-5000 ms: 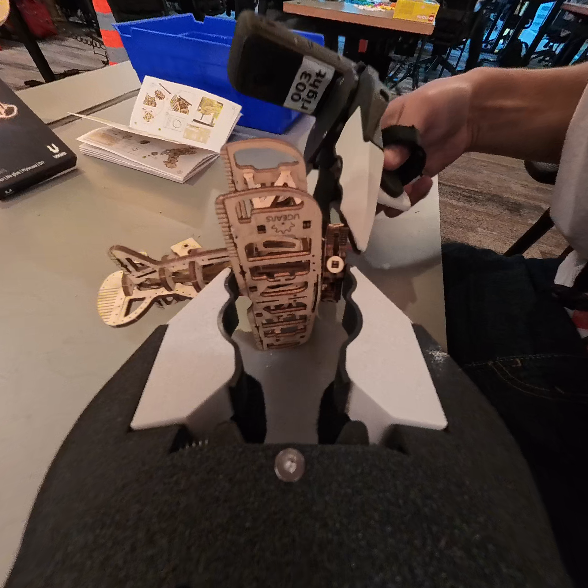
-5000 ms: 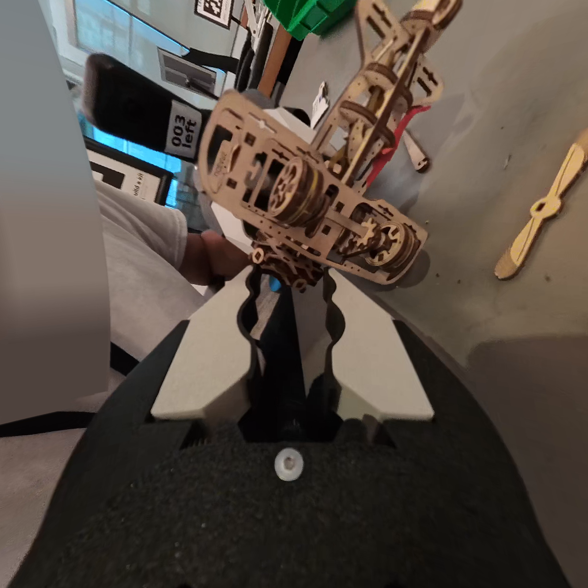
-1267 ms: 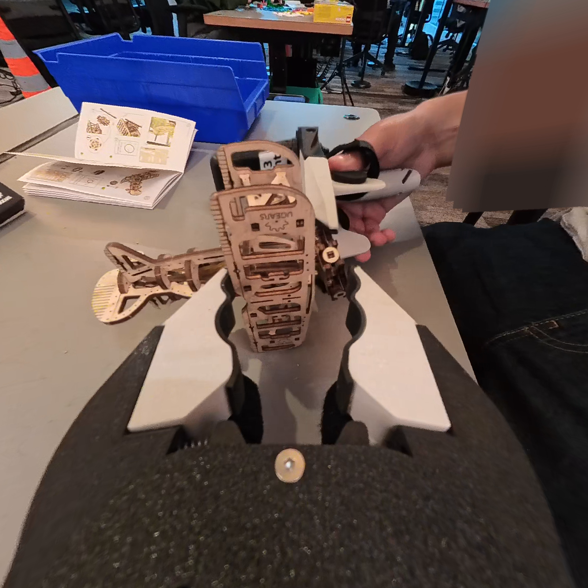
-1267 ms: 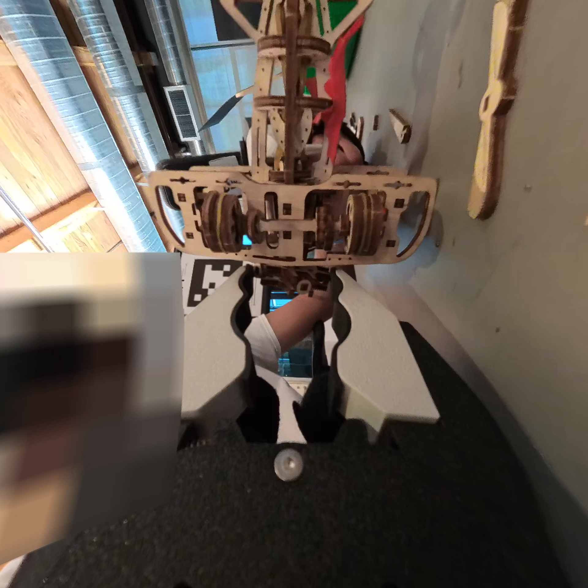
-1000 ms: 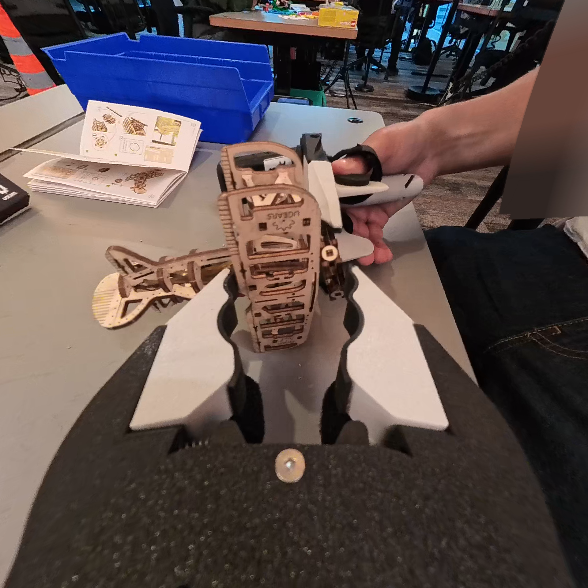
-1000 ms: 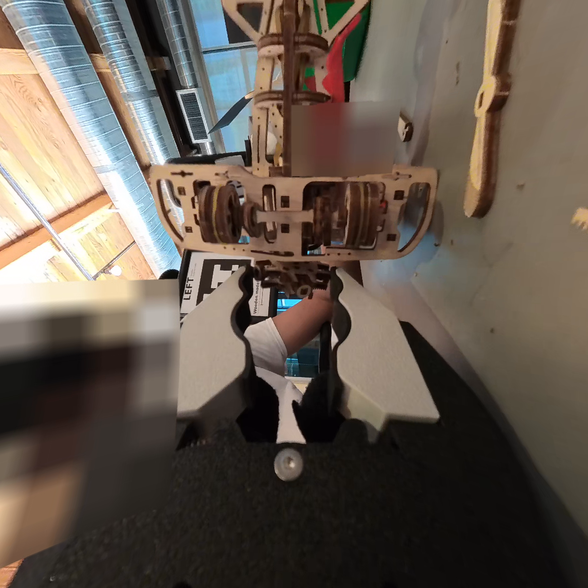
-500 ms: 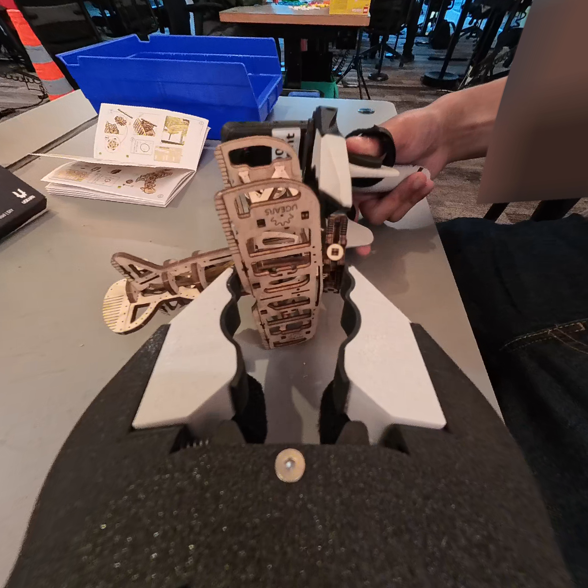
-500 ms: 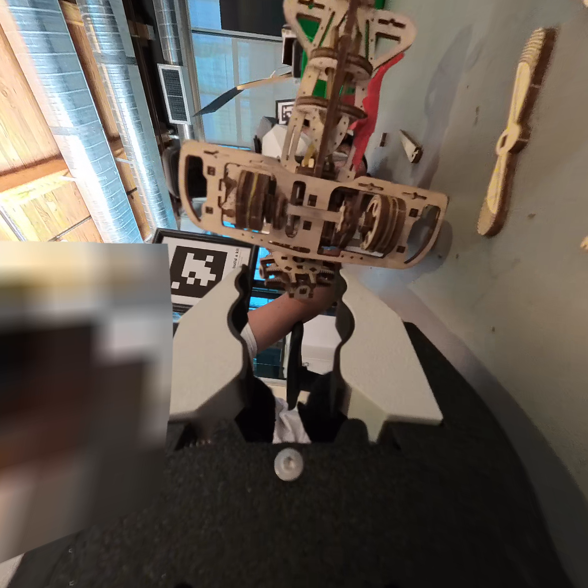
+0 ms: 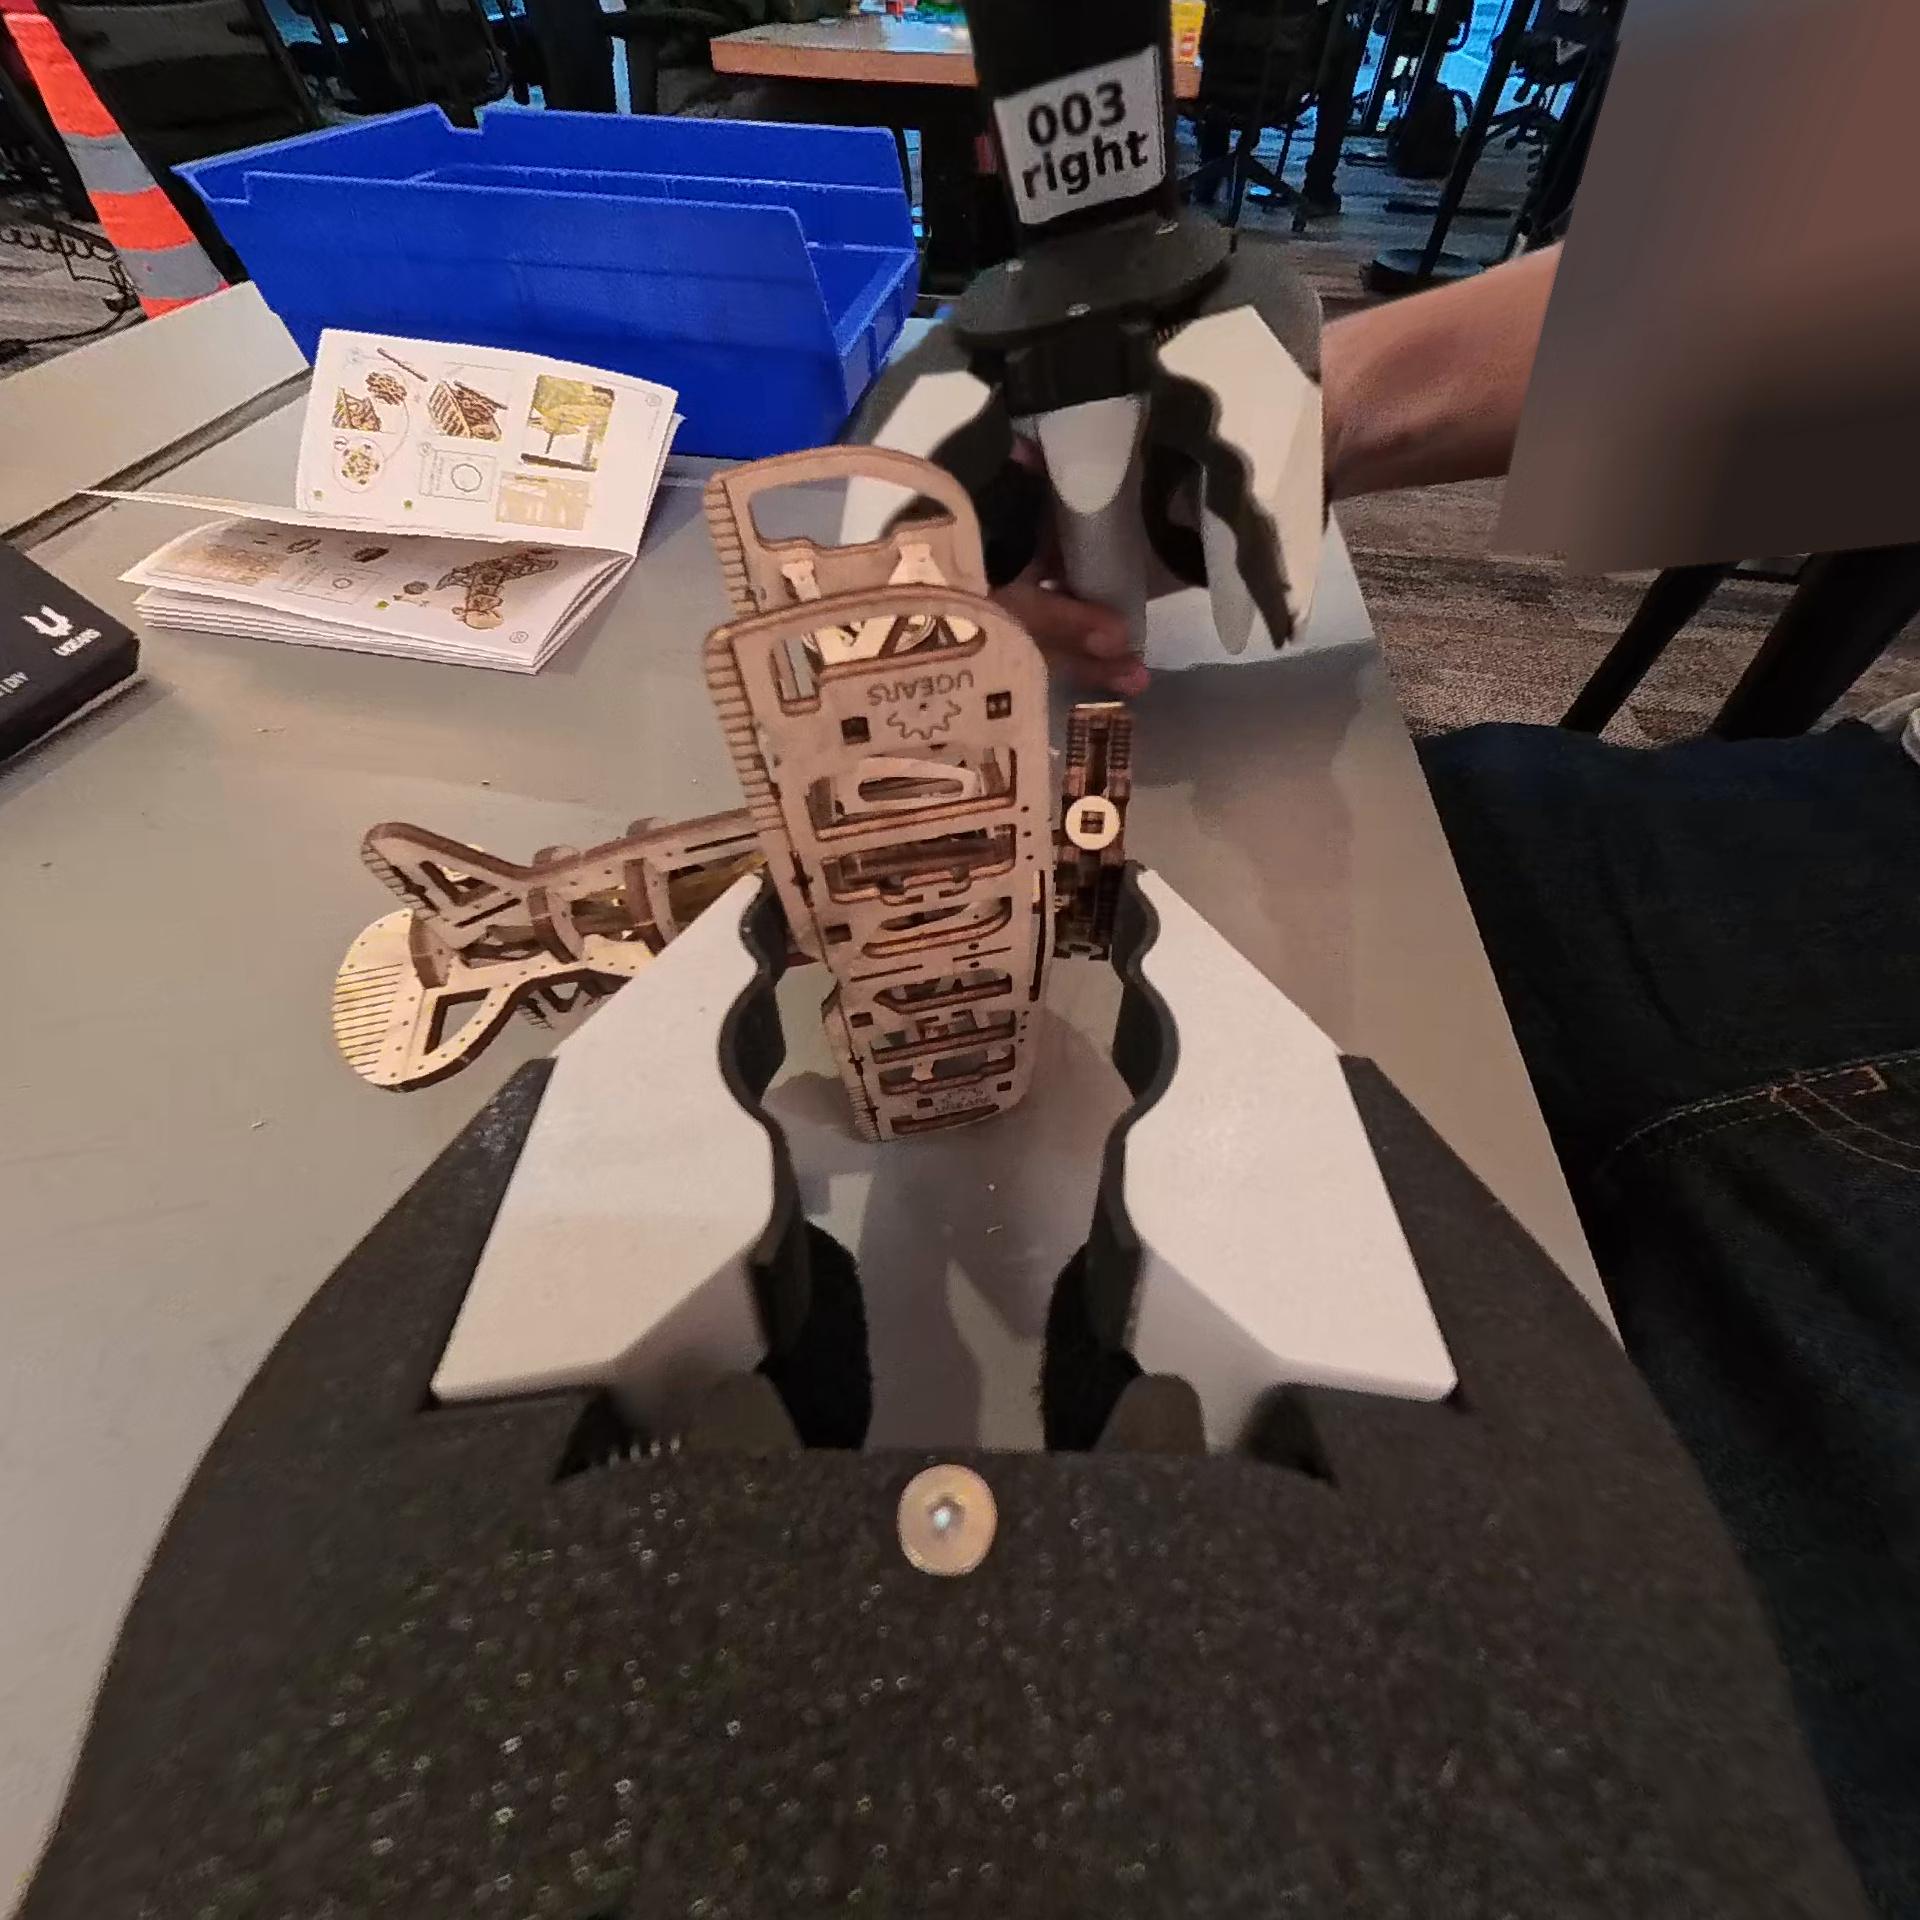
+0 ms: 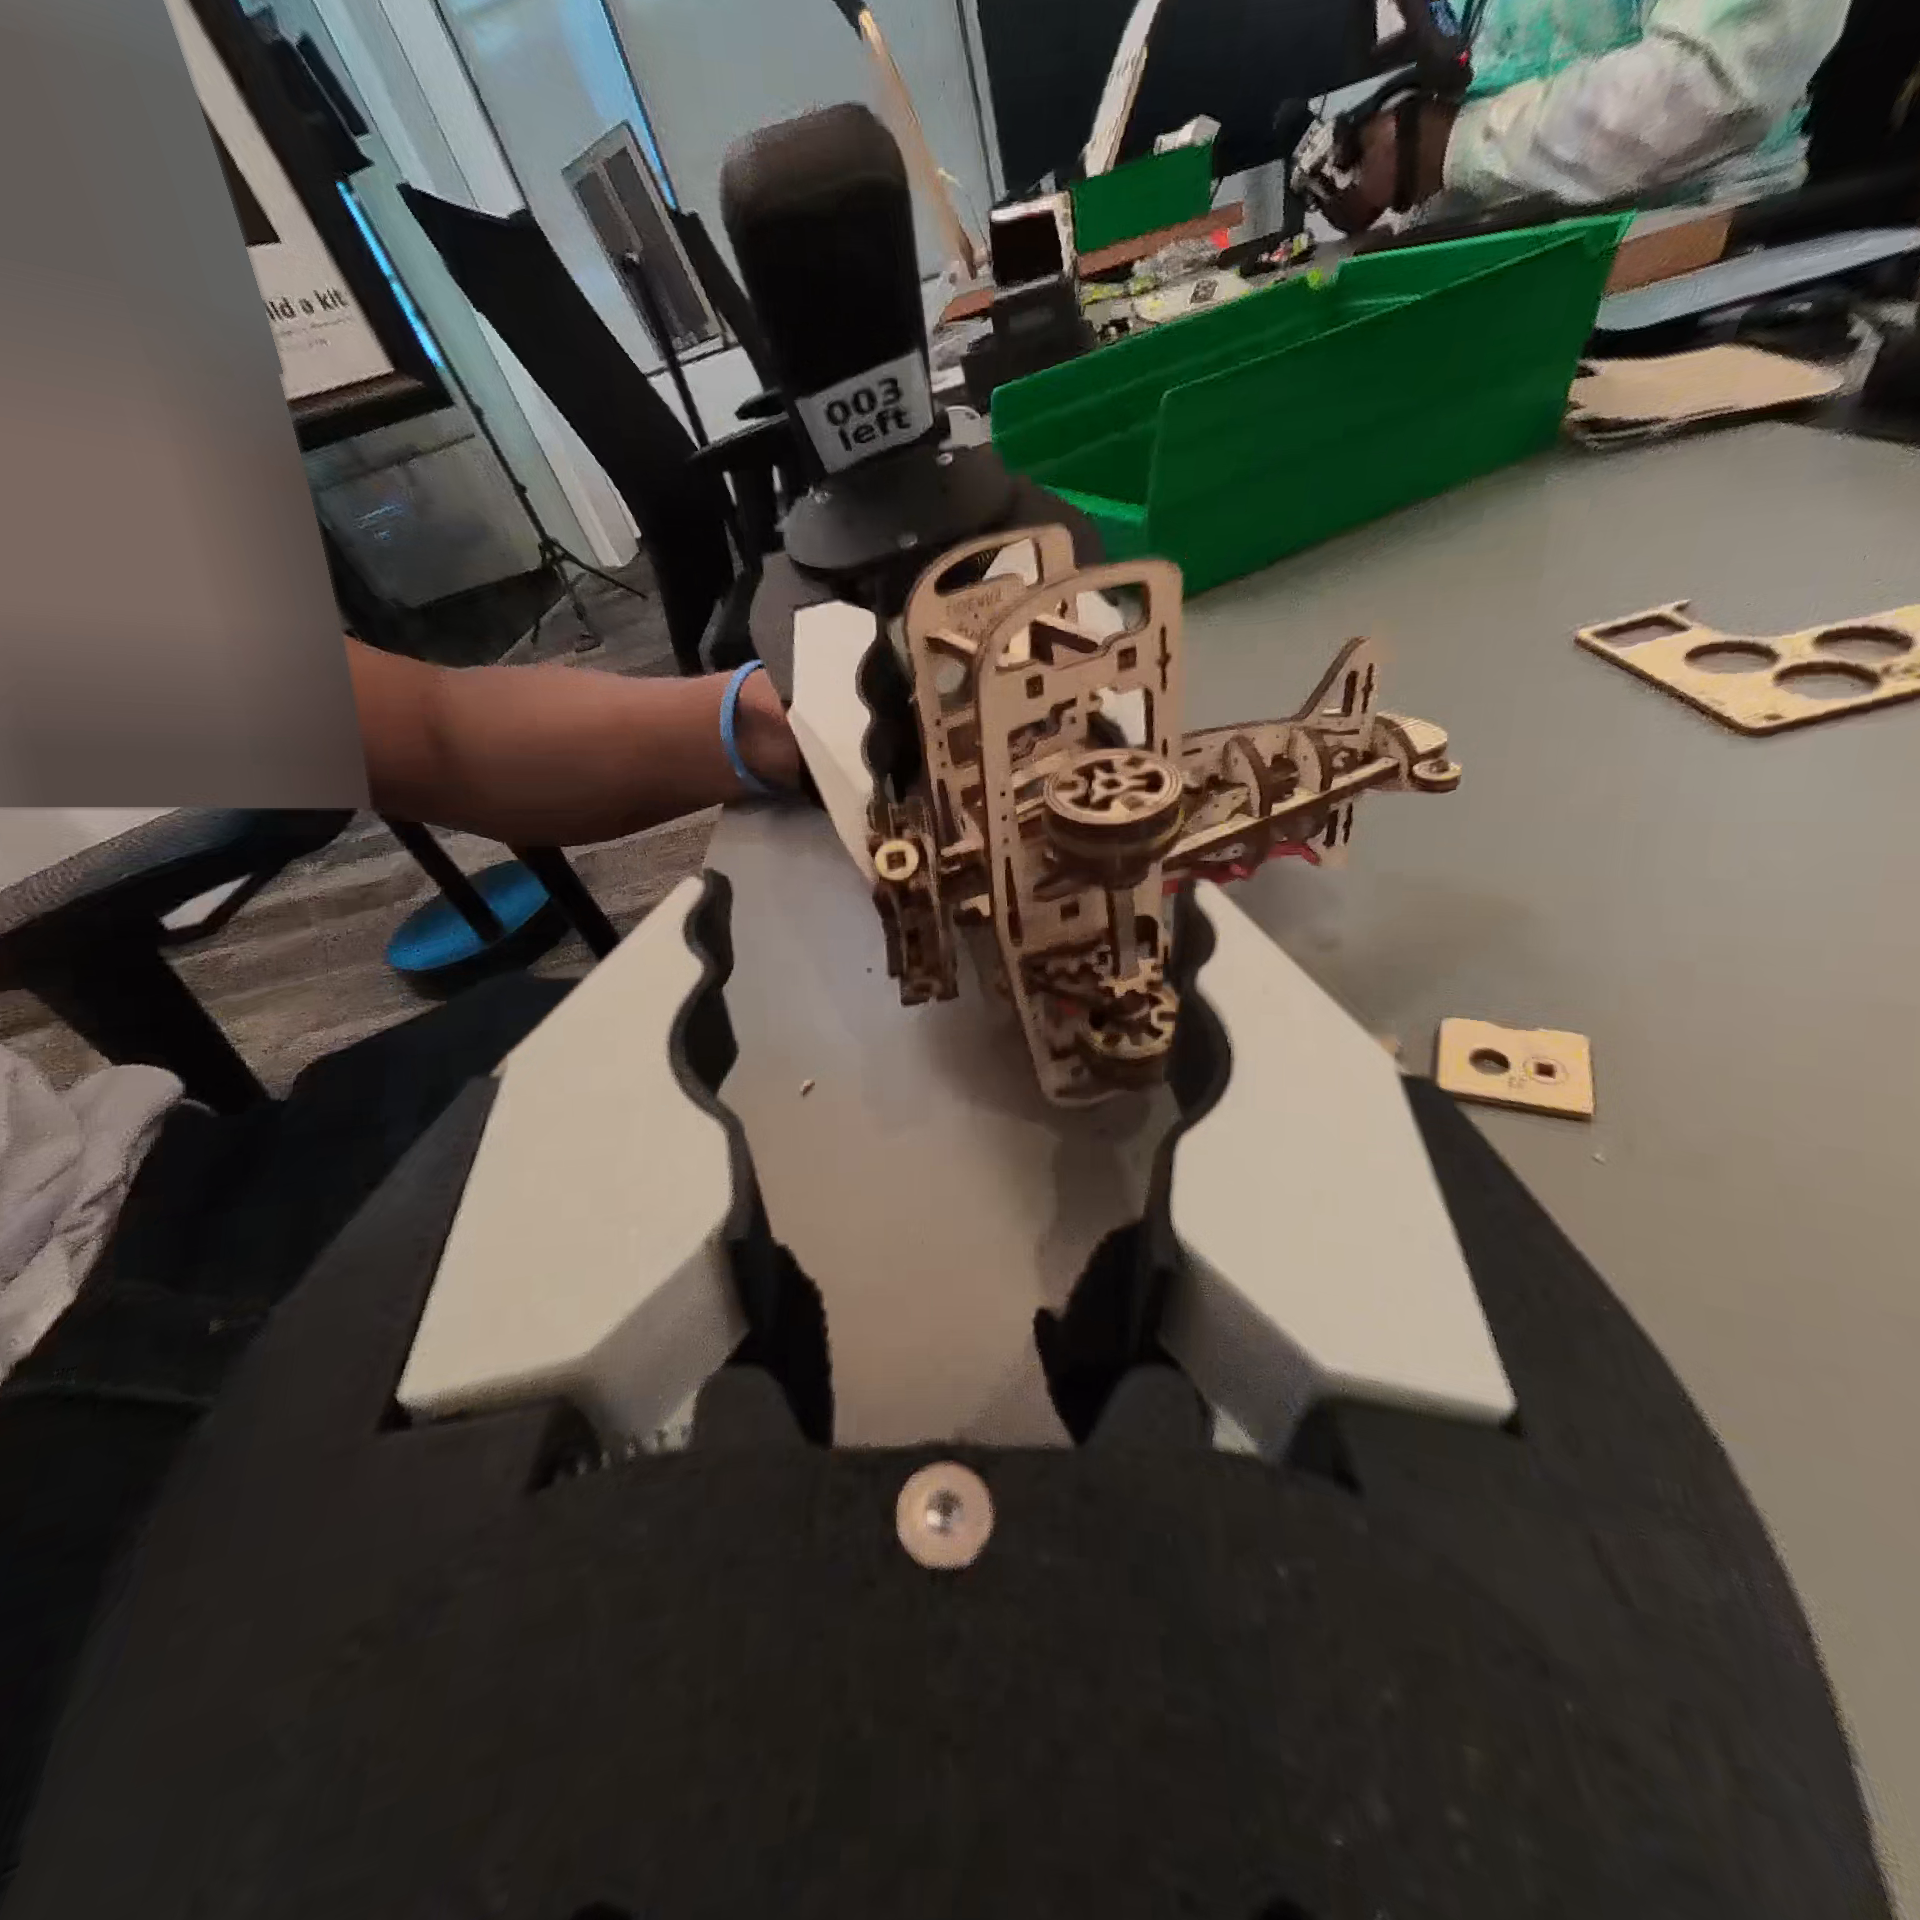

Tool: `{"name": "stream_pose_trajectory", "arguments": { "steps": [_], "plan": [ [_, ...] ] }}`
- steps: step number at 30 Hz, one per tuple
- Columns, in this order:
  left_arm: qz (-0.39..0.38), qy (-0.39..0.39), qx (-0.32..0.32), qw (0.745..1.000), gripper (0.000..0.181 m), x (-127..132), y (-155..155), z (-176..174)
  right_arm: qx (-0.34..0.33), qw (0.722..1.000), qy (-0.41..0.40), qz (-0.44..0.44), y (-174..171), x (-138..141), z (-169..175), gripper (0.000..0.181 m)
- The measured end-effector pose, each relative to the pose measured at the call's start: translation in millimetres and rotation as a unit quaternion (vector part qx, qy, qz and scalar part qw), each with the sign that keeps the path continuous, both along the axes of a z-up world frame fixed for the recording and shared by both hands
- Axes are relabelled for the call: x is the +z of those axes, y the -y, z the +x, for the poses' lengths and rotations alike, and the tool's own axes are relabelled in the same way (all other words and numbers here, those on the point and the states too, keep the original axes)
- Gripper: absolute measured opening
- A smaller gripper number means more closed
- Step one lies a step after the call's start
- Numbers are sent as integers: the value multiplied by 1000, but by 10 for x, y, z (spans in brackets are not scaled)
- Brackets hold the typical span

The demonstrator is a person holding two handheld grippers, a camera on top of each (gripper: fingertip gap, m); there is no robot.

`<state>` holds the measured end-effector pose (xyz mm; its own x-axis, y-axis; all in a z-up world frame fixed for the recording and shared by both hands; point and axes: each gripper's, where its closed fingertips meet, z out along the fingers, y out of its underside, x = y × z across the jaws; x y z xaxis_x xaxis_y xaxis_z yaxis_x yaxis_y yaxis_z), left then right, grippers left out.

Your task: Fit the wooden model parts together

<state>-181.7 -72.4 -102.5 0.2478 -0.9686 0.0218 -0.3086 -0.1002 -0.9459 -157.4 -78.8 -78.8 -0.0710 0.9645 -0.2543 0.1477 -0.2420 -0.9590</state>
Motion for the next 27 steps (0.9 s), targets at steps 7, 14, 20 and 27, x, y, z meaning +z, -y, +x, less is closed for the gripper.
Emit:
{"name": "stream_pose_trajectory", "arguments": {
  "steps": [7, 14, 20, 27],
  "plan": [
    [-4, 2, 1, 1000, 60, 4, -9, -4, 53, 995, 60, 64, -122, -186, -160, 81],
    [-1, 9, 16, 1000, 61, 24, -49, -25, 89, 993, 59, 54, -153, -197, -284, 69],
    [21, -3, 27, 999, 64, 7, -56, -17, 91, 989, 72, 91, -157, -246, -254, 56],
    [4, 2, 30, 1000, 62, 9, -73, -23, 100, 987, 79, 93, -170, -267, -259, 56]
  ]
}}
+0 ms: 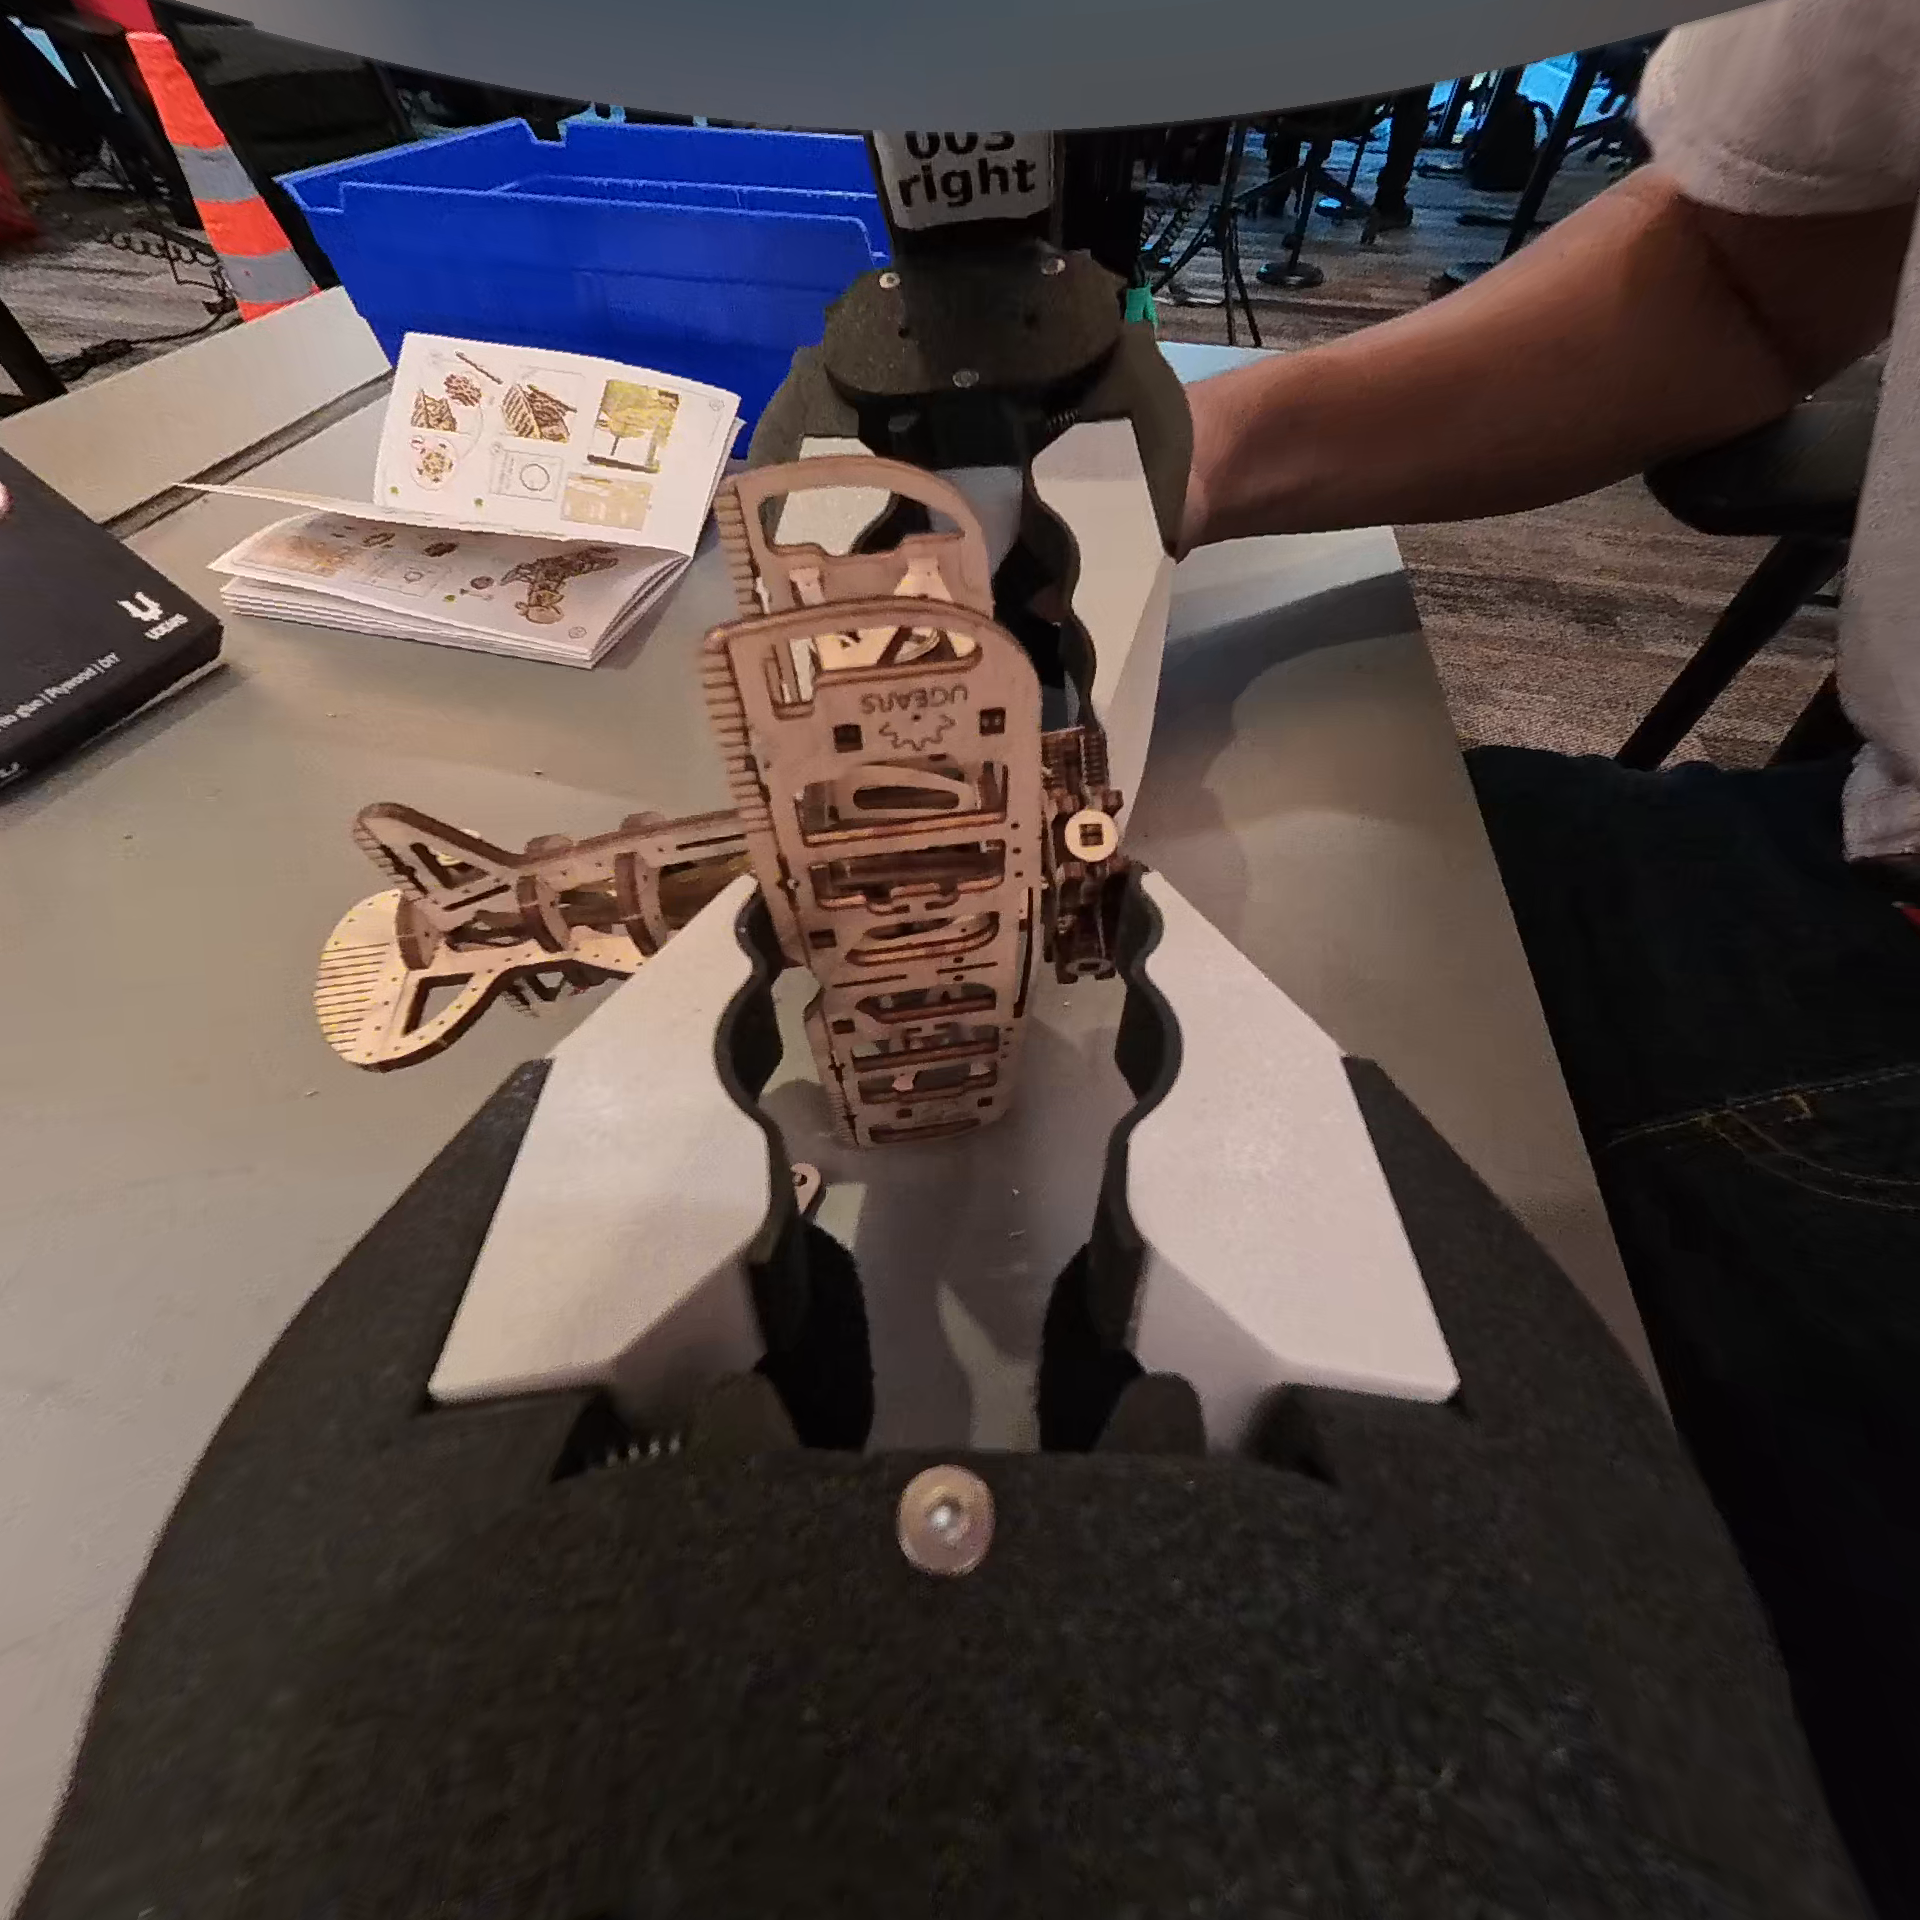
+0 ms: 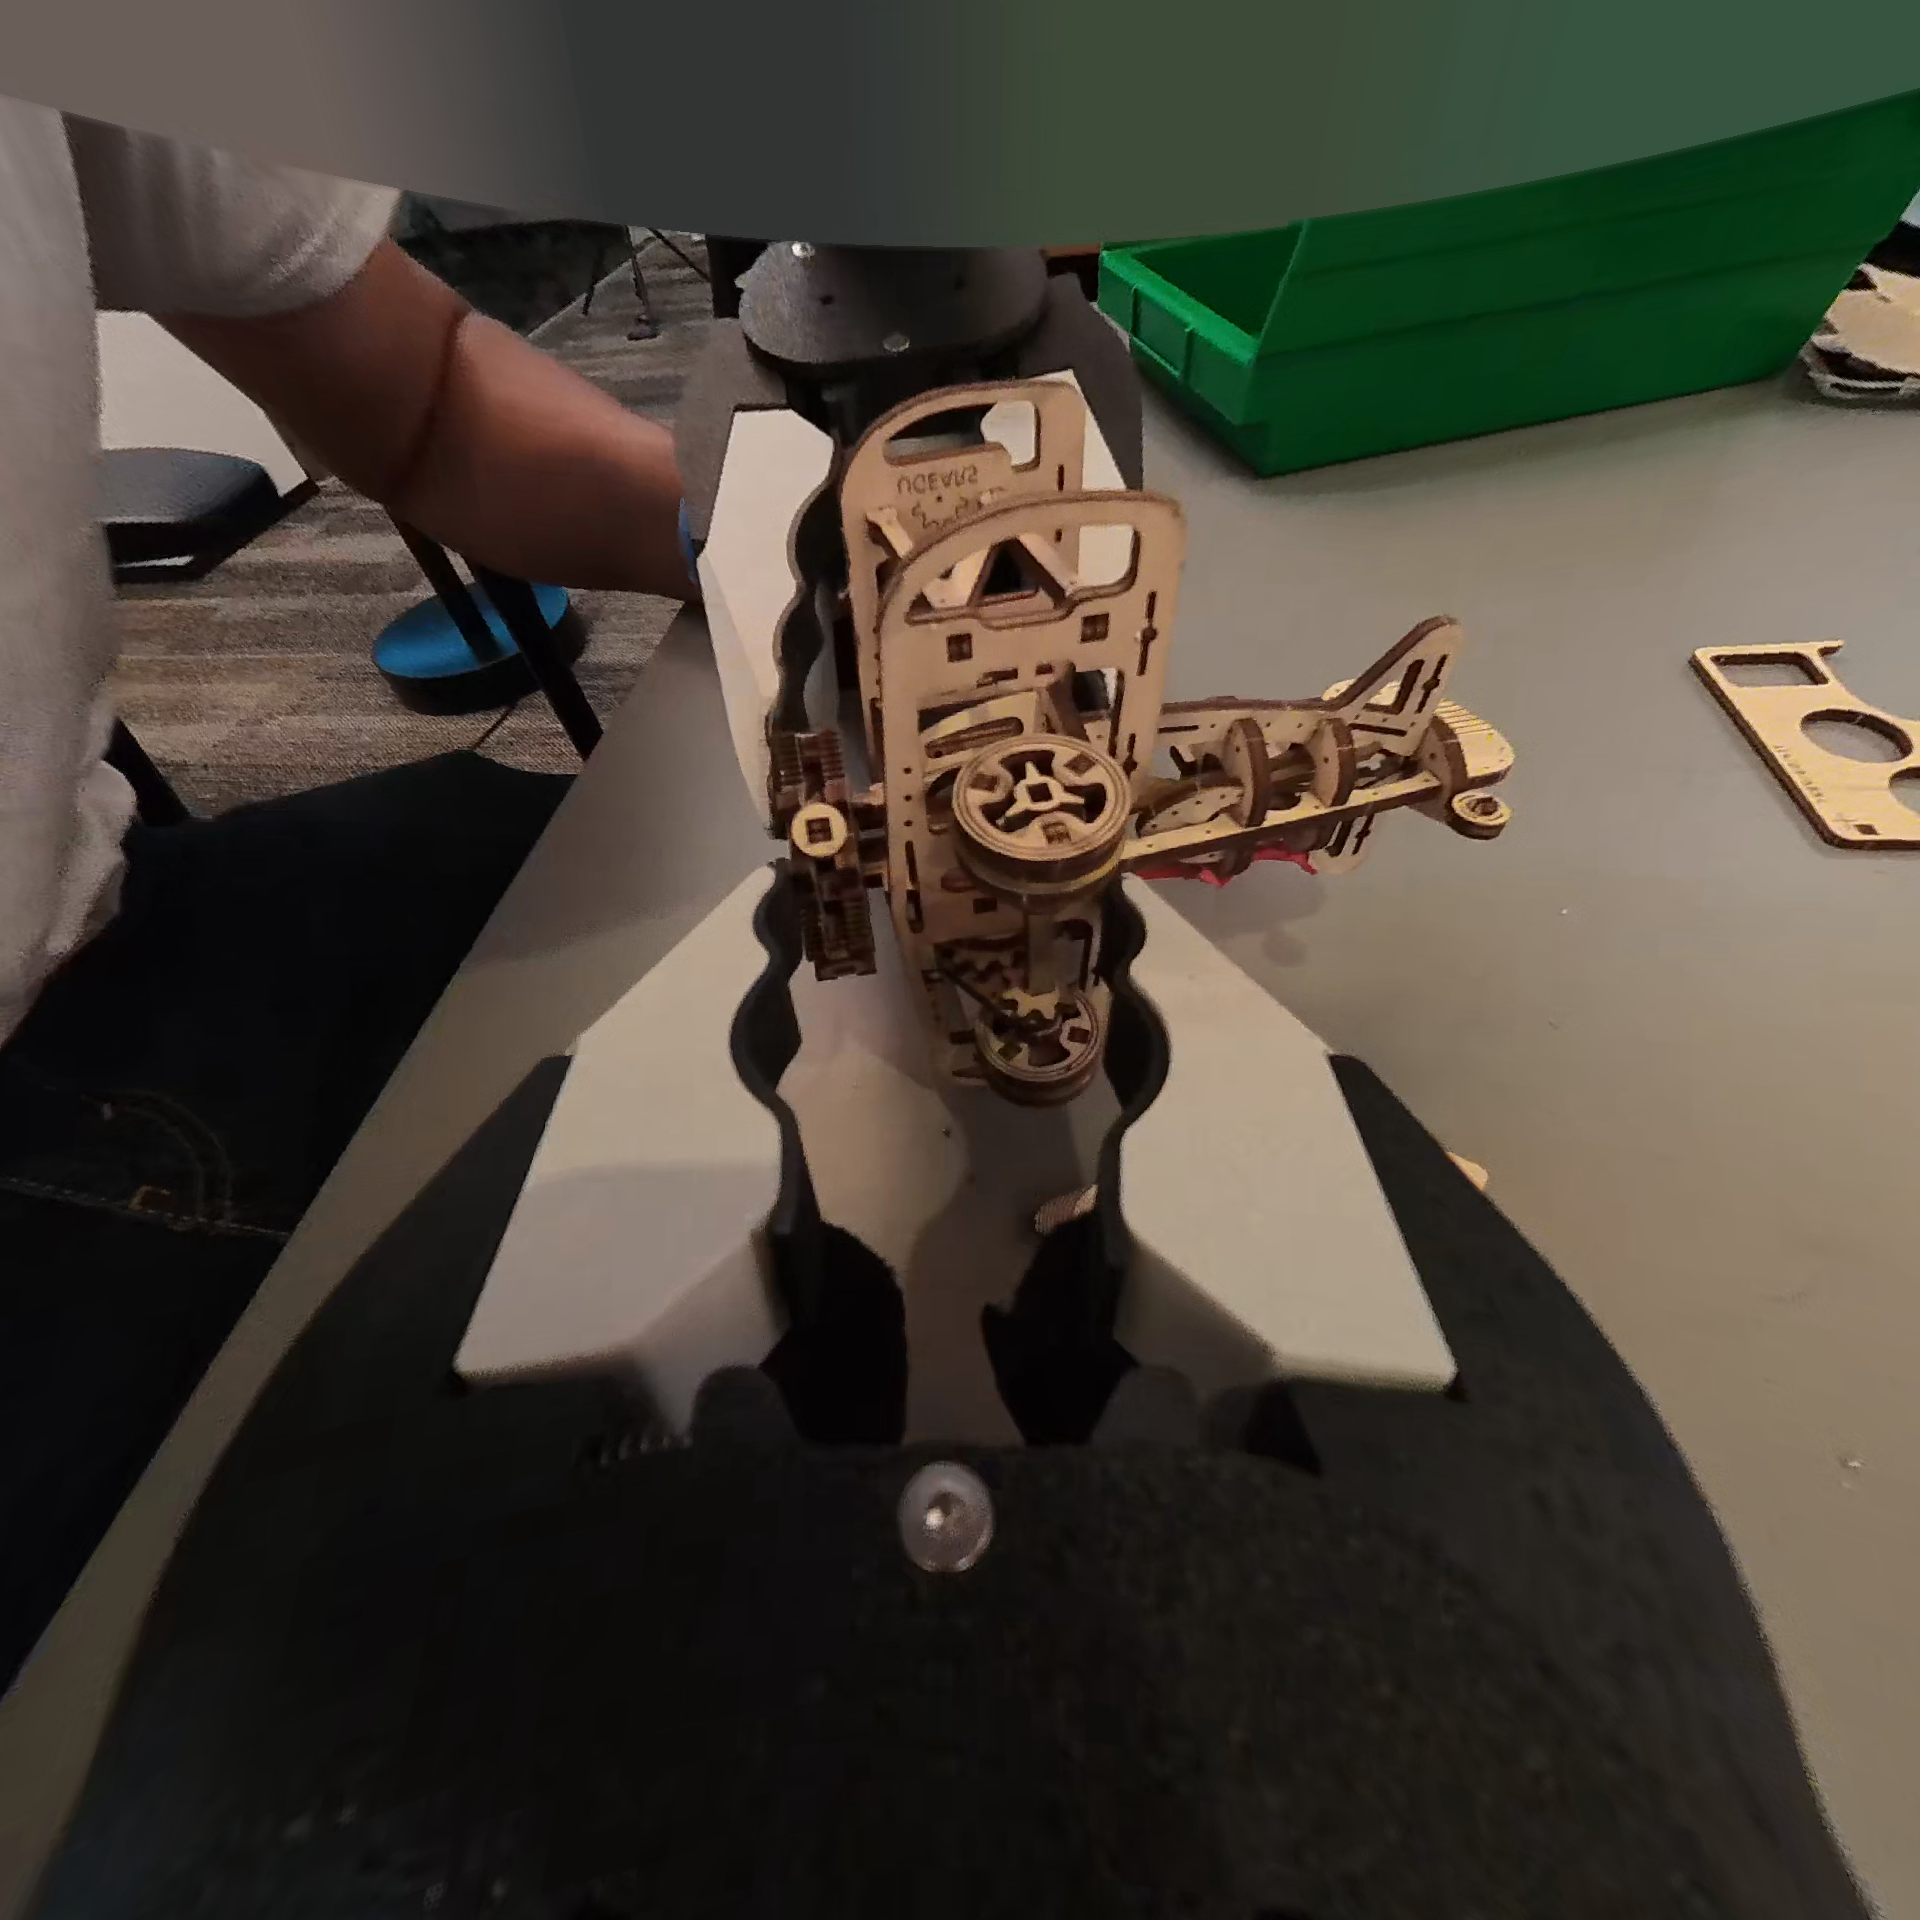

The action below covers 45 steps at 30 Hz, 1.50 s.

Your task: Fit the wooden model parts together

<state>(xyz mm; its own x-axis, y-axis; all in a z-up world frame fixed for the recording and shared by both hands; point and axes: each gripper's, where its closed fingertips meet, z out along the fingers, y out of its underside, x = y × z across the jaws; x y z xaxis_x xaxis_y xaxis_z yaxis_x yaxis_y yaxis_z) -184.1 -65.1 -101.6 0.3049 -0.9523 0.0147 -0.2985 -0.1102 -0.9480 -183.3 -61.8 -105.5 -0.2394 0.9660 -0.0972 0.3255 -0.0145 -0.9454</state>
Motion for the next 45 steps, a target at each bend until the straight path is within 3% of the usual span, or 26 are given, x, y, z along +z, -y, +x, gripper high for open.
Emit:
{"name": "stream_pose_trajectory", "arguments": {
  "steps": [12, 15, 27, 30, 33, 36, 40, 45],
  "plan": [
    [7, -2, 3, 1000, 62, -2, 5, 10, 4, 1000, 0, -1, 10, 0, 11, 57],
    [16, -9, 11, 1000, 61, -12, -10, 10, -8, 999, -1, -38, 14, 26, -1, 59],
    [41, -23, 15, 999, 60, -28, -1, 18, -50, 998, 8, -25, -23, 103, 133, 67],
    [44, -24, 13, 999, 60, -28, 9, 22, -94, 993, 13, -74, -43, 160, 302, 58],
    [42, -23, 13, 999, 61, -27, 7, 21, -82, 989, 27, -119, 176, 101, 339, 49],
    [38, -21, 11, 999, 61, -26, 9, 21, -88, 994, 33, -53, 258, -20, 266, 39],
    [47, -25, 11, 999, 61, -29, 19, 27, -81, 996, 13, -31, 254, 112, 218, 16],
    [44, -23, 14, 999, 61, -25, 10, 21, -69, 997, 34, -3, 250, 32, 227, 25]
  ]
}}
